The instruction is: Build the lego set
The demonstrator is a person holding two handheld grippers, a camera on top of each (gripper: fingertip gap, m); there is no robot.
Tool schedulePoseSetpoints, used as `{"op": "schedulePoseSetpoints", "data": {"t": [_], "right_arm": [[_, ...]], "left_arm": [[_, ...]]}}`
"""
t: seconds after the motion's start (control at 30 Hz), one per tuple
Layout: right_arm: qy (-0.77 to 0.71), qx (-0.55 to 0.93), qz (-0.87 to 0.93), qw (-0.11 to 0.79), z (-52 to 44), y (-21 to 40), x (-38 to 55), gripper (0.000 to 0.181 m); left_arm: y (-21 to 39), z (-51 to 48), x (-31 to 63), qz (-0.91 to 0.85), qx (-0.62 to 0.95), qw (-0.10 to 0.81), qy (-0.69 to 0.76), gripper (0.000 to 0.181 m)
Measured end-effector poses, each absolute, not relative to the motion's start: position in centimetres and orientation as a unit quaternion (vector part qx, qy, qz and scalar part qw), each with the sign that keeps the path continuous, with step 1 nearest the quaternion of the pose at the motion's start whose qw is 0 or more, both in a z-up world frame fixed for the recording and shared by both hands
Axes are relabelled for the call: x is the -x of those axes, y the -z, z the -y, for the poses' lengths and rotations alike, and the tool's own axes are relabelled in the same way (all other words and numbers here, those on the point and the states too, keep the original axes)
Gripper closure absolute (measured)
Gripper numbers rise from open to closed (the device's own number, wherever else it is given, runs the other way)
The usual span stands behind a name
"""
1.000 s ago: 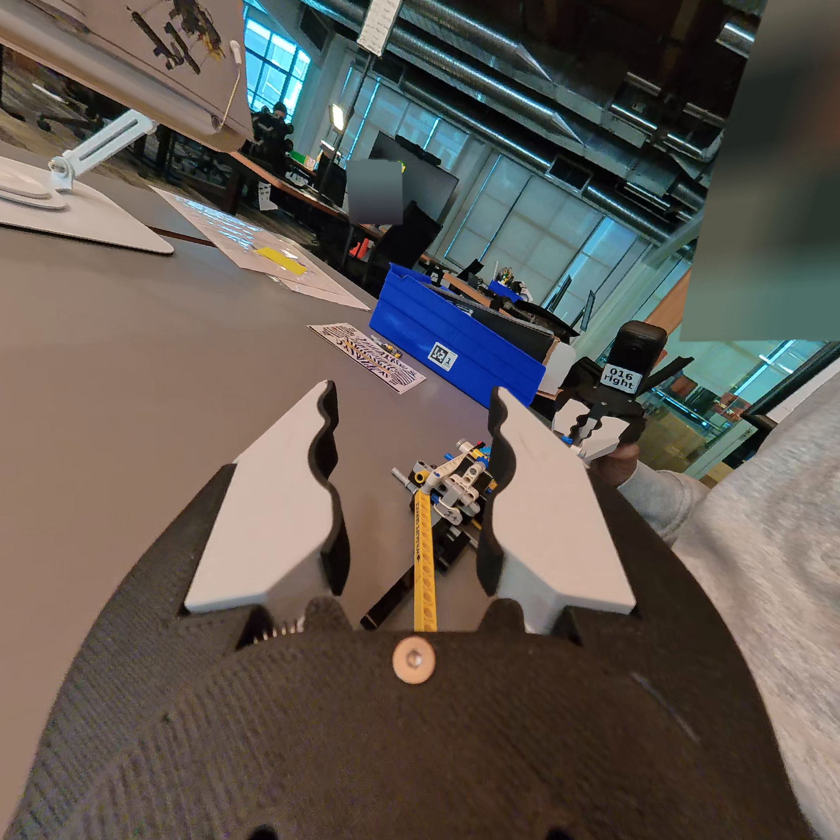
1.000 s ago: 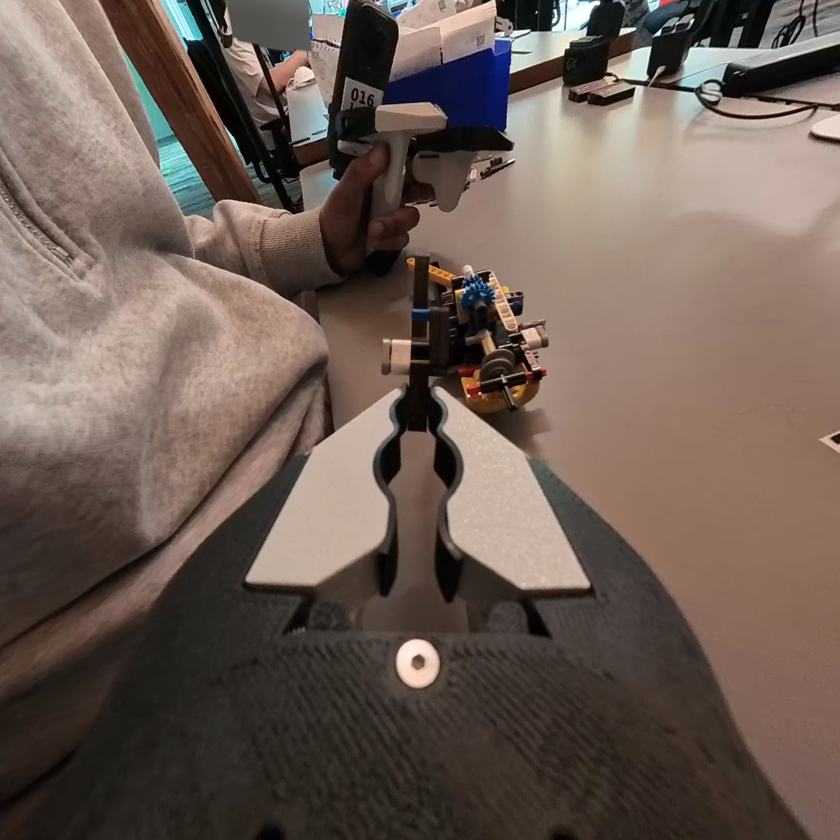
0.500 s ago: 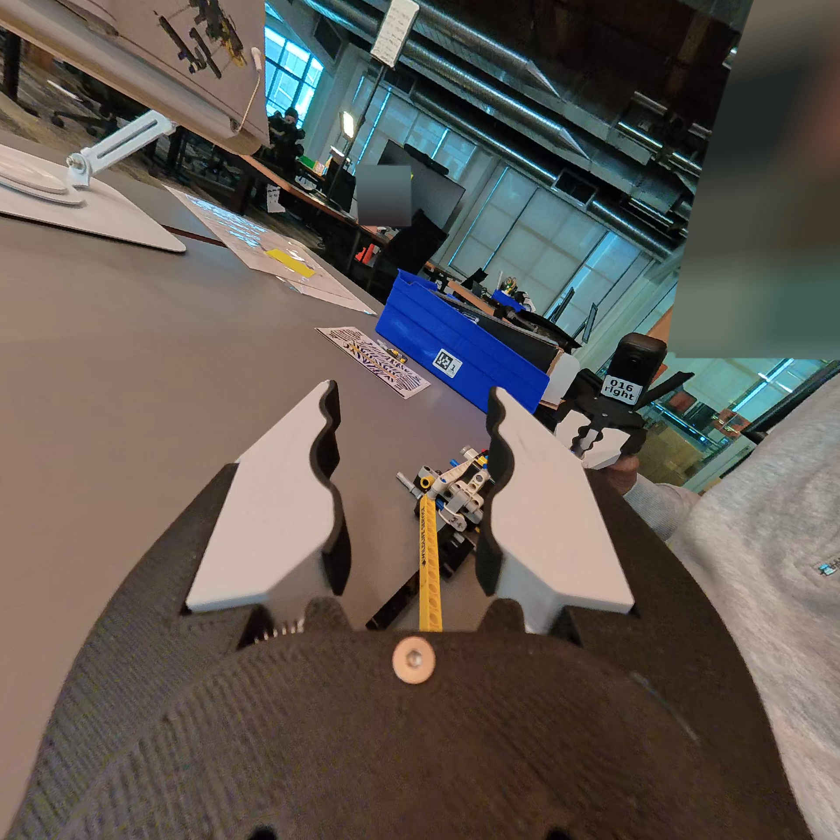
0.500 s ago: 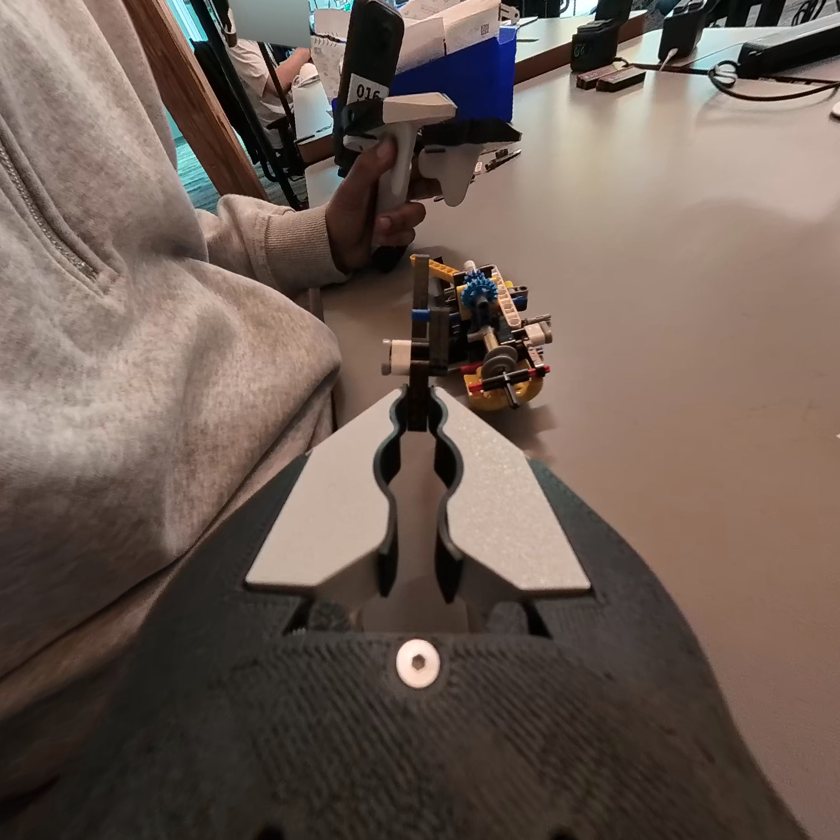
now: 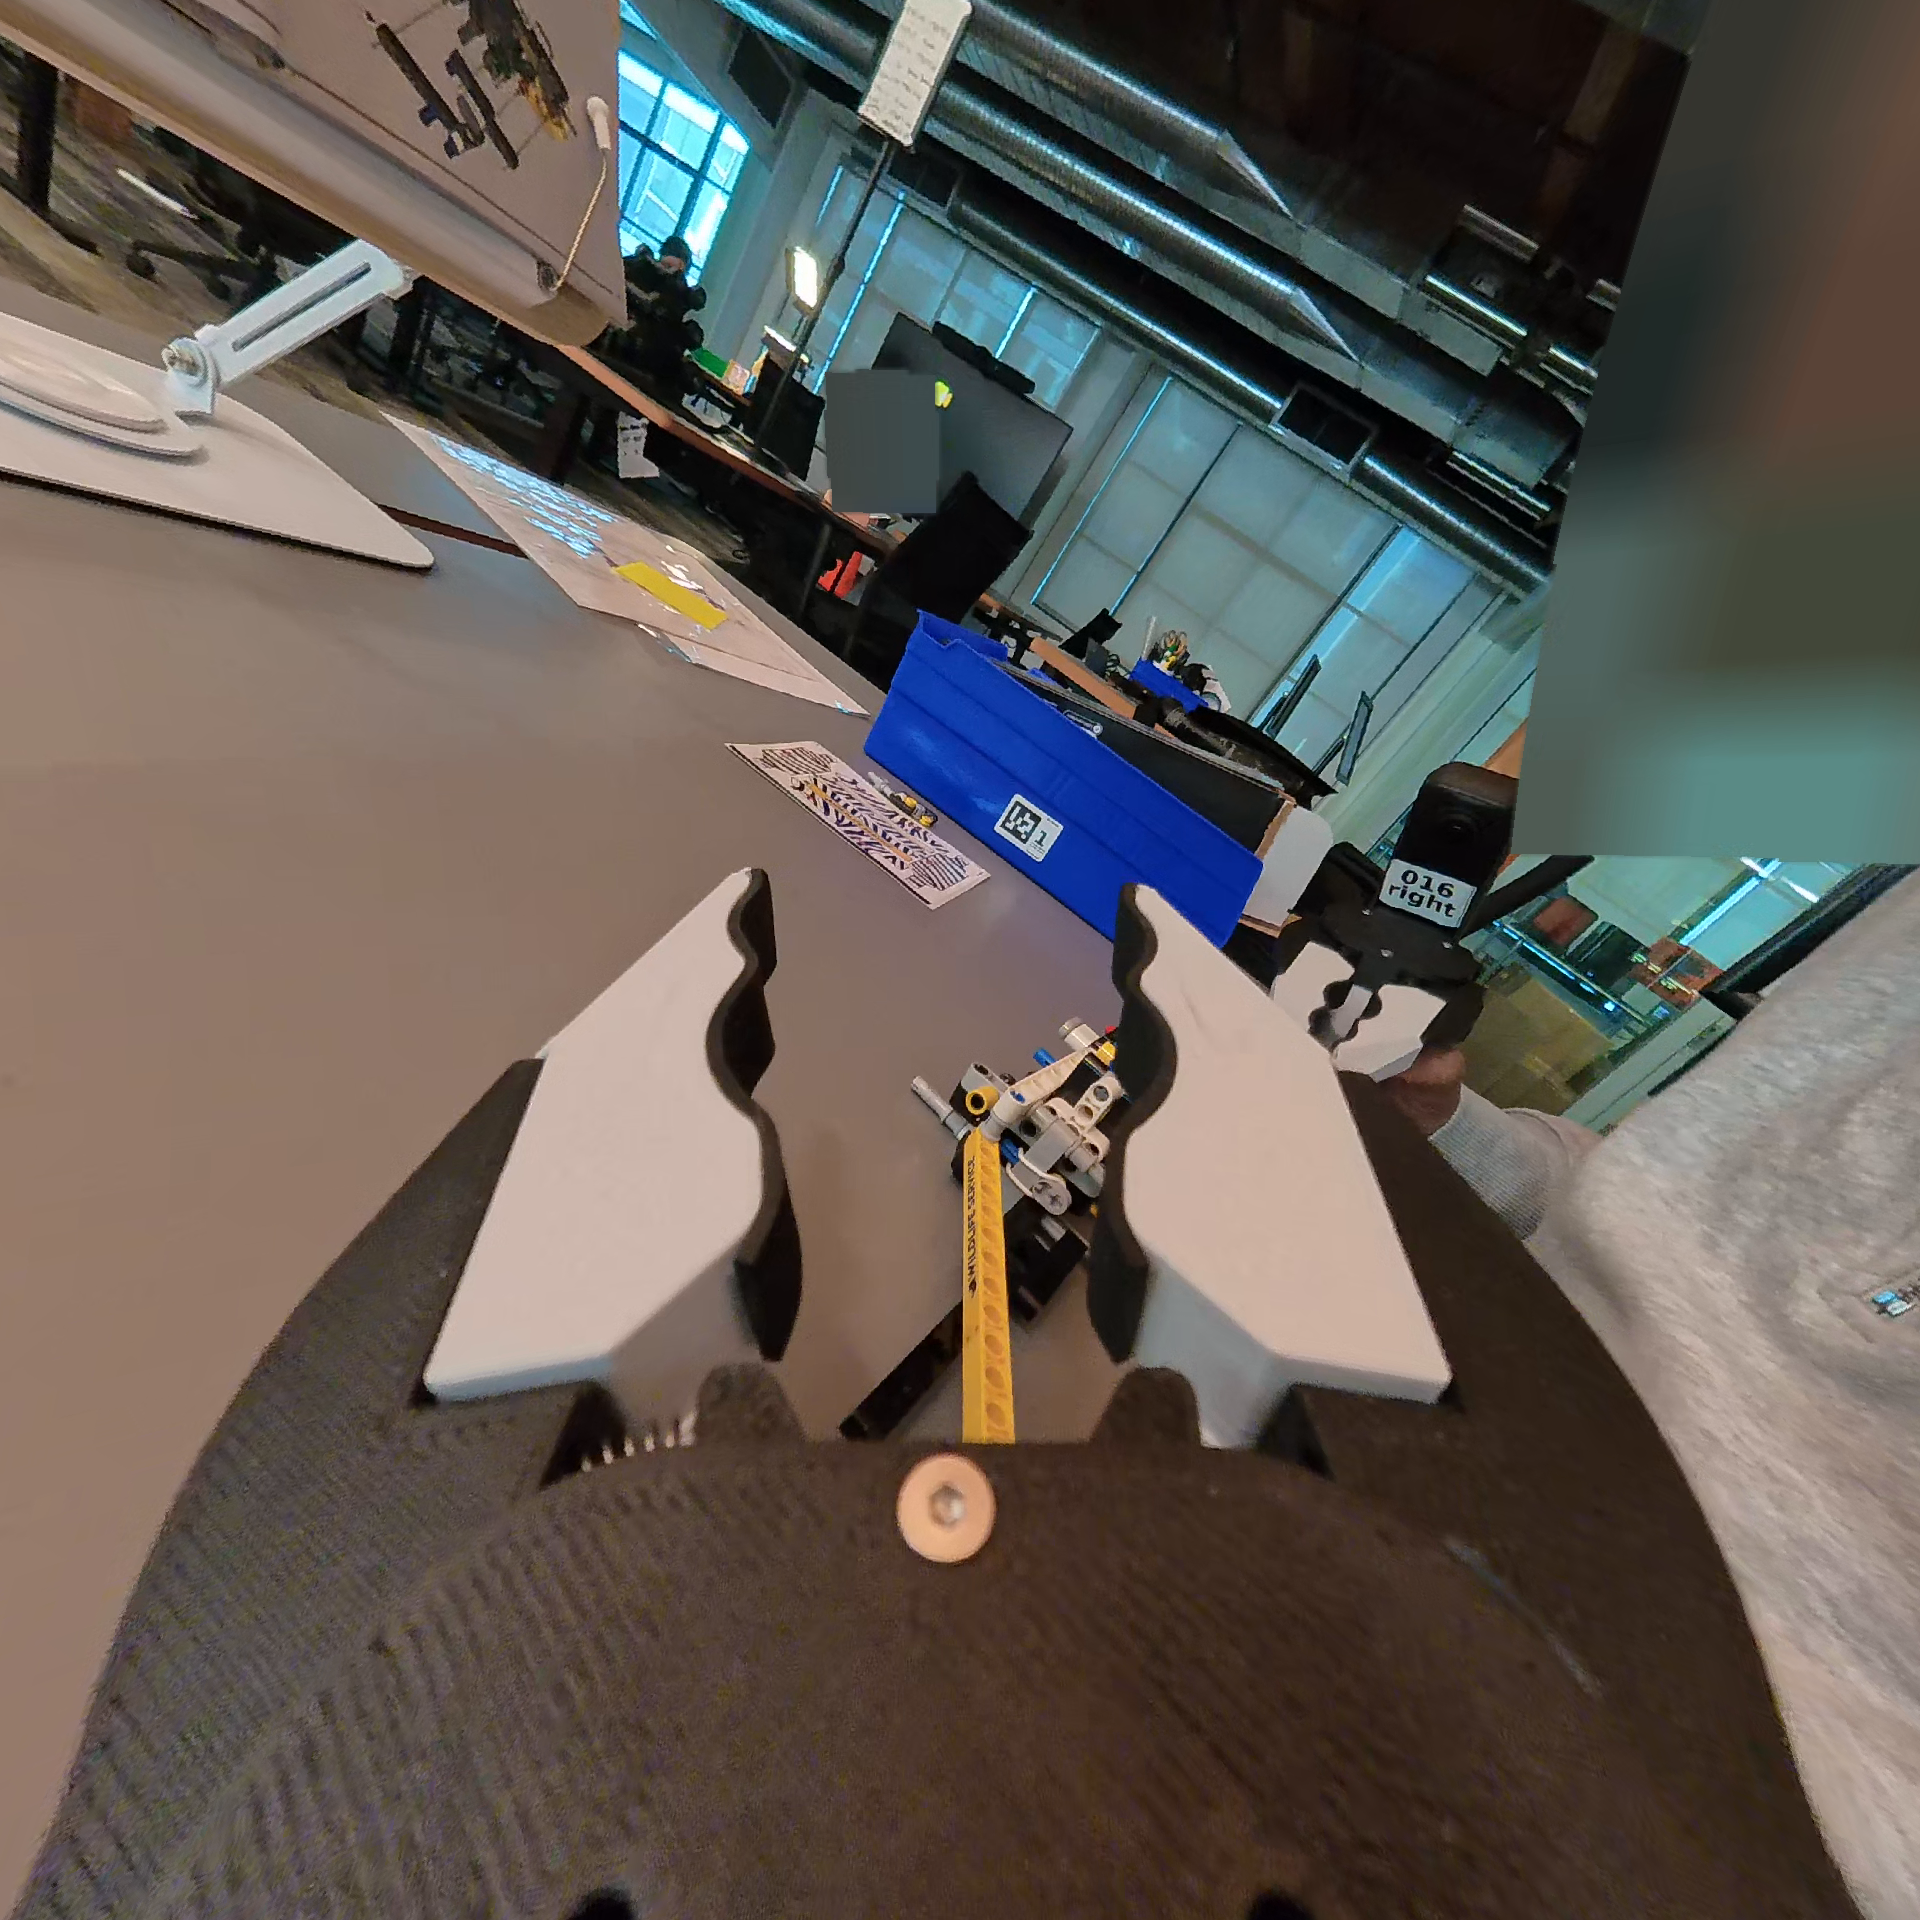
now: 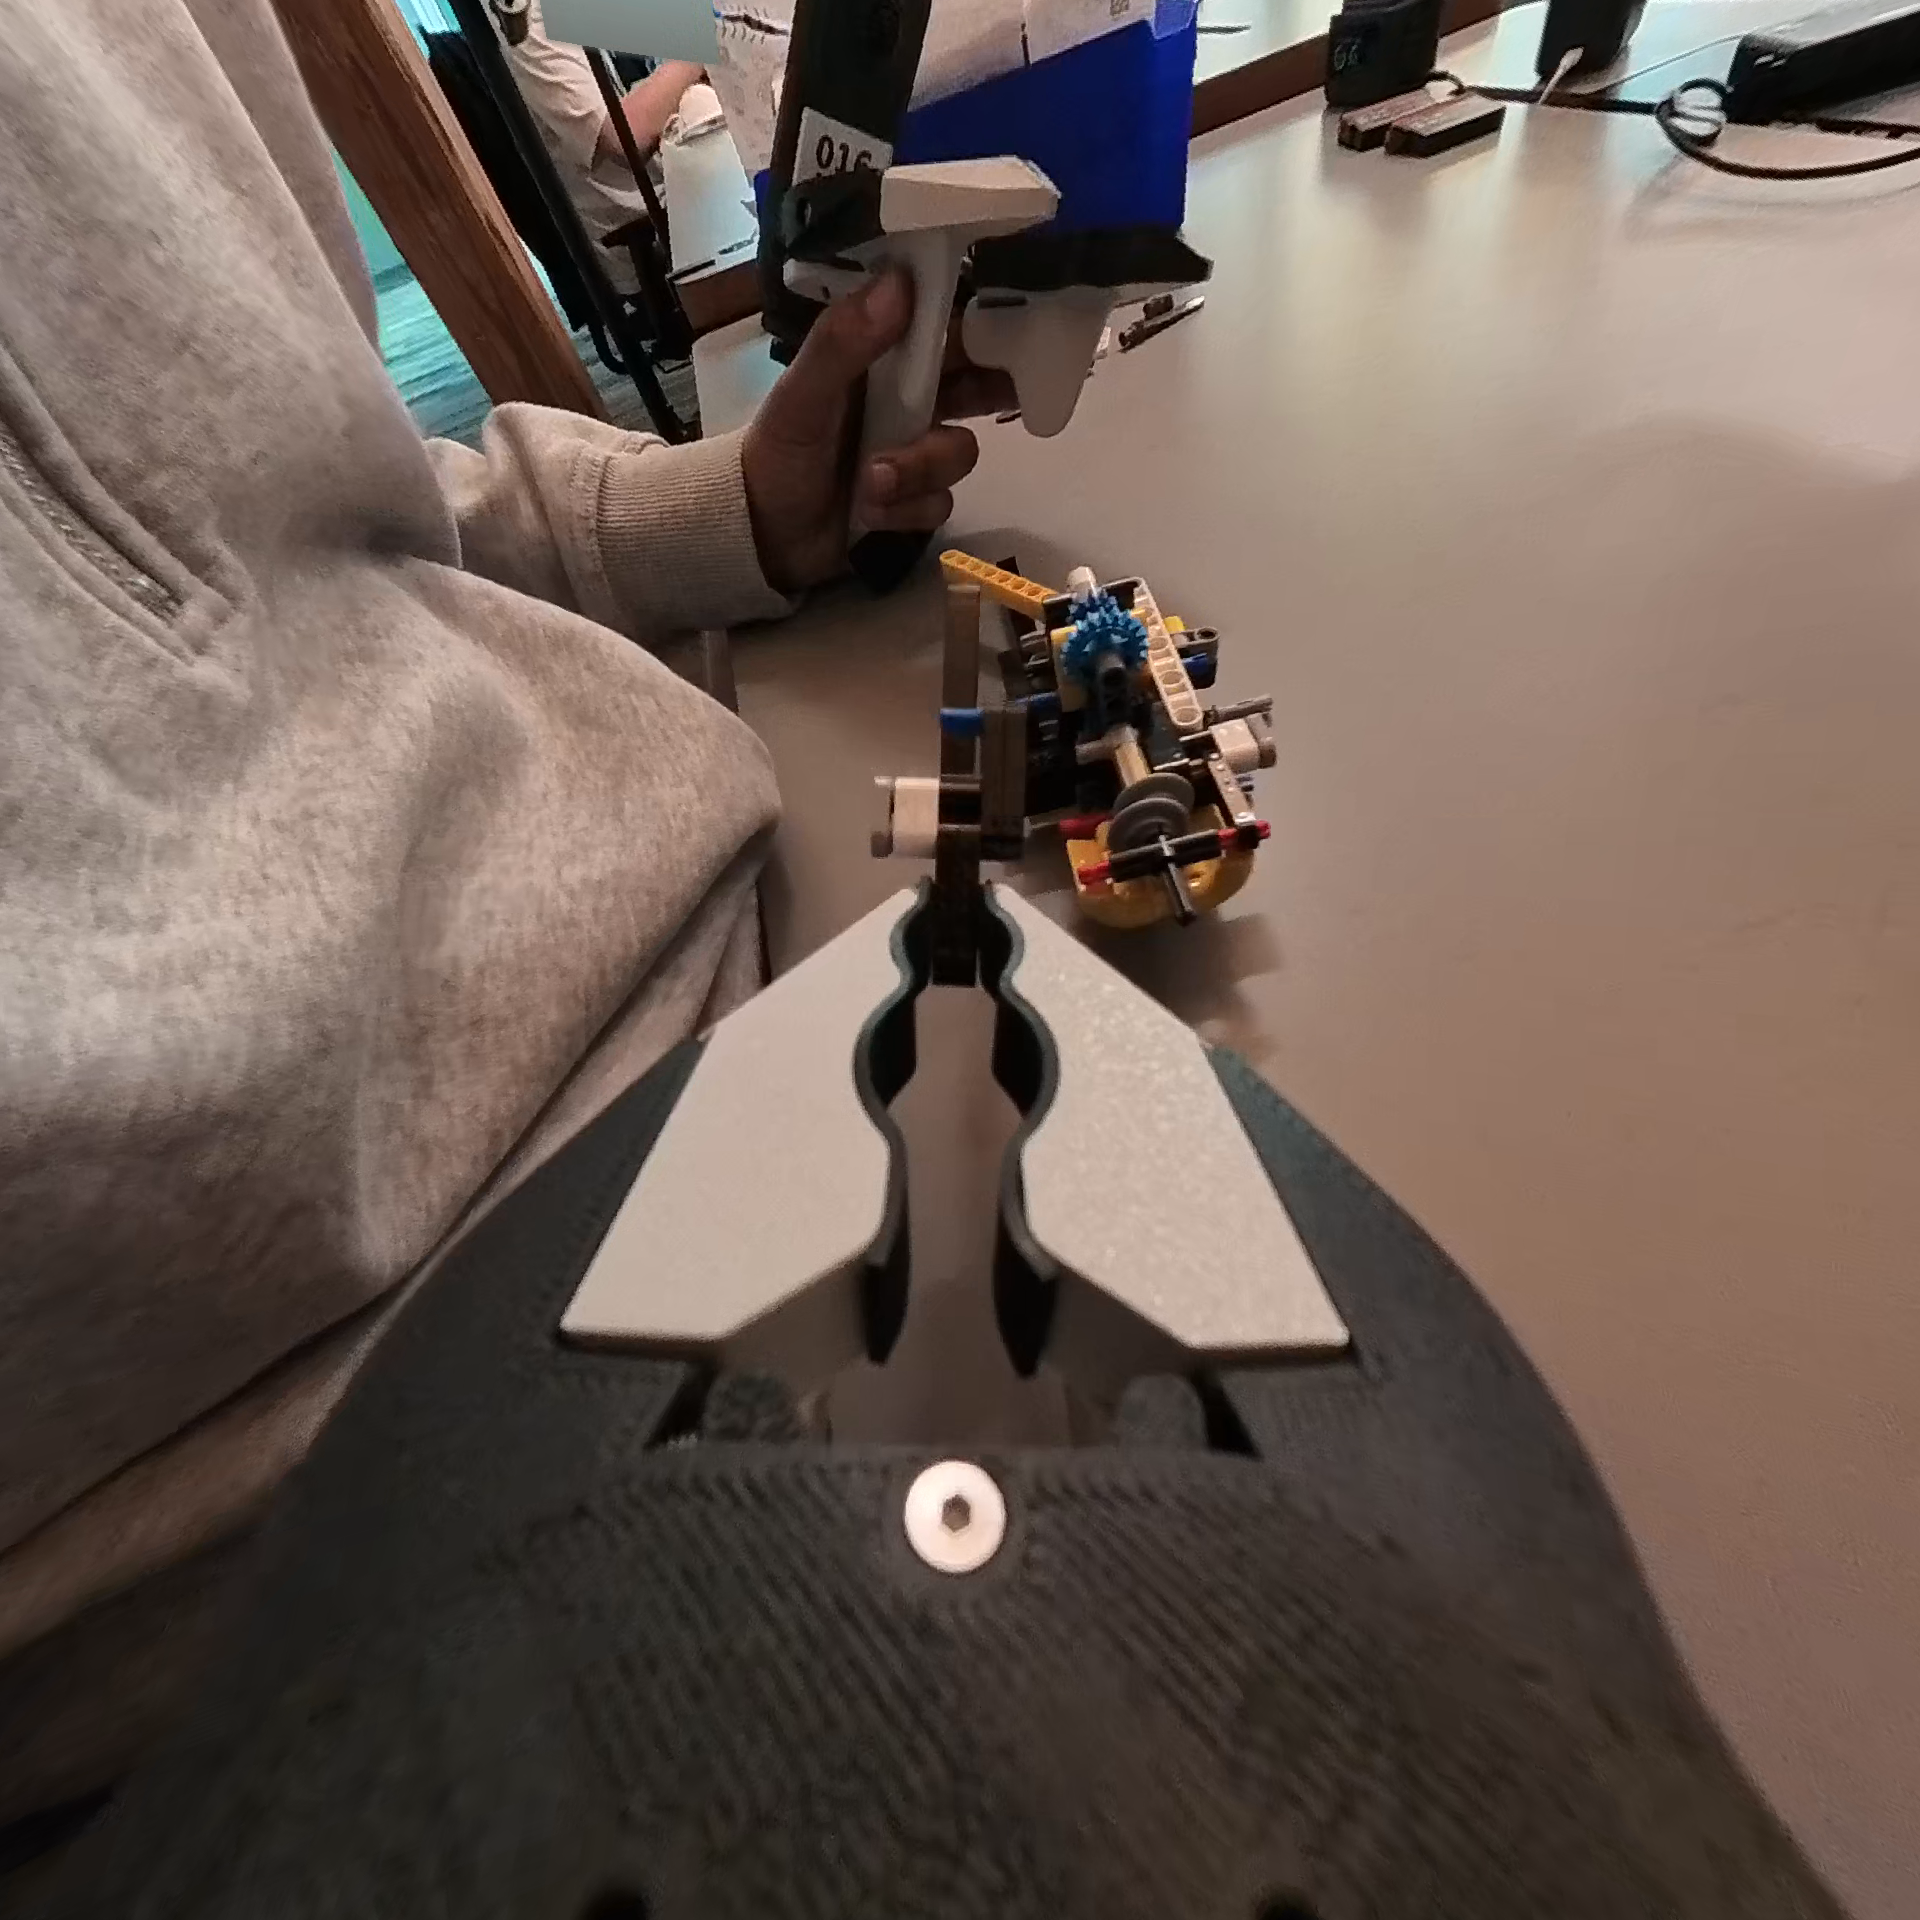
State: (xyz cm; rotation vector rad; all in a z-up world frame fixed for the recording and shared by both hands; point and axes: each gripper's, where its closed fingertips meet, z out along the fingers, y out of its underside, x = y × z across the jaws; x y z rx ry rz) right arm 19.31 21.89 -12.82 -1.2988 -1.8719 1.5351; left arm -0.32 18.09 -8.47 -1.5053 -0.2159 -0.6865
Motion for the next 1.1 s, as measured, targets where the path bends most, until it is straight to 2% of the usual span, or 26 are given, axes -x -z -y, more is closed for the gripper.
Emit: {"op": "schedulePoseSetpoints", "data": {"t": [0.73,0.77,0.9,1.1], "right_arm": [[-0.539,0.472,0.674,0.181,-20.5,13.3,-19.3,0.175],[-0.533,0.471,0.679,0.183,-20.5,13.4,-19.2,0.175],[-0.460,0.458,0.739,0.181,-20.4,13.8,-18.9,0.175],[-0.336,0.418,0.828,0.162,-20.4,14.7,-17.5,0.175]], "left_arm": [[8.3,-17.7,-1.2,0.052,0.674,0.674,0.298,0.117],[8.4,-17.6,-2.0,0.036,0.676,0.662,0.322,0.120],[10.3,-17.7,-5.7,-0.030,0.736,0.545,0.401,0.096],[12.6,-18.7,-11.0,-0.207,0.830,0.422,0.301,0.086]]}}
